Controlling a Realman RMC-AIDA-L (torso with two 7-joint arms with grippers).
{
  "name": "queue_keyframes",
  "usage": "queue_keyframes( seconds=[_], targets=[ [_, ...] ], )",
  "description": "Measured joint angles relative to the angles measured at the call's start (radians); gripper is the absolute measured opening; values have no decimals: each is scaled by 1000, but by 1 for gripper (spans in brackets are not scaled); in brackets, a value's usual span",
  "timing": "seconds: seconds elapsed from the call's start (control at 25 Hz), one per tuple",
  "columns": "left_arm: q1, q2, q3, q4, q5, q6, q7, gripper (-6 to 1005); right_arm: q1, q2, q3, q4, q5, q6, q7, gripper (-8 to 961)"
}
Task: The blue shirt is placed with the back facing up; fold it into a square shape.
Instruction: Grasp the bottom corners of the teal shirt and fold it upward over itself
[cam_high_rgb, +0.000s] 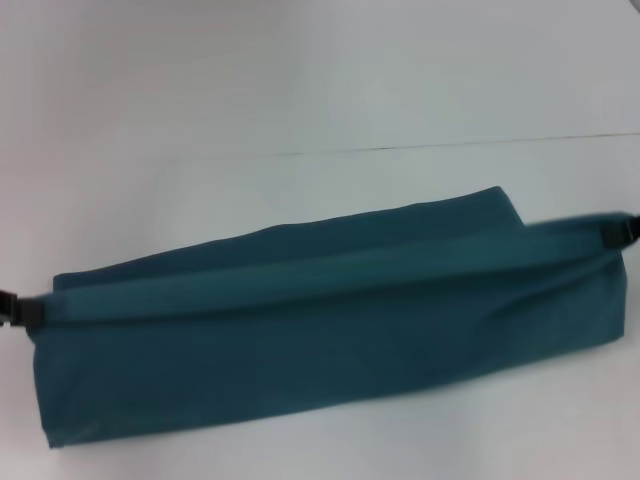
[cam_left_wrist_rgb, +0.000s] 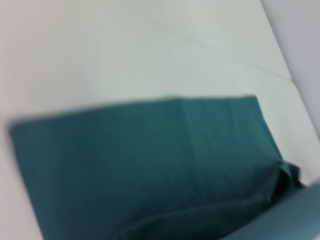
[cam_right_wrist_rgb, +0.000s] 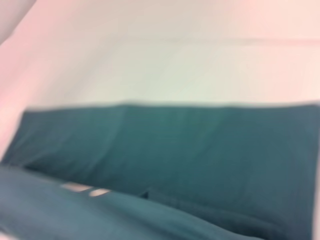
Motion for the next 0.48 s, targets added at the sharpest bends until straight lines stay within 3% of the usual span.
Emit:
queue_keyframes(
  seconds=[0.48],
  targets=[
    [-46,-41,205,-54,-20,-367,21,33,62,43,-74,73,7,352,77,100]
  ],
)
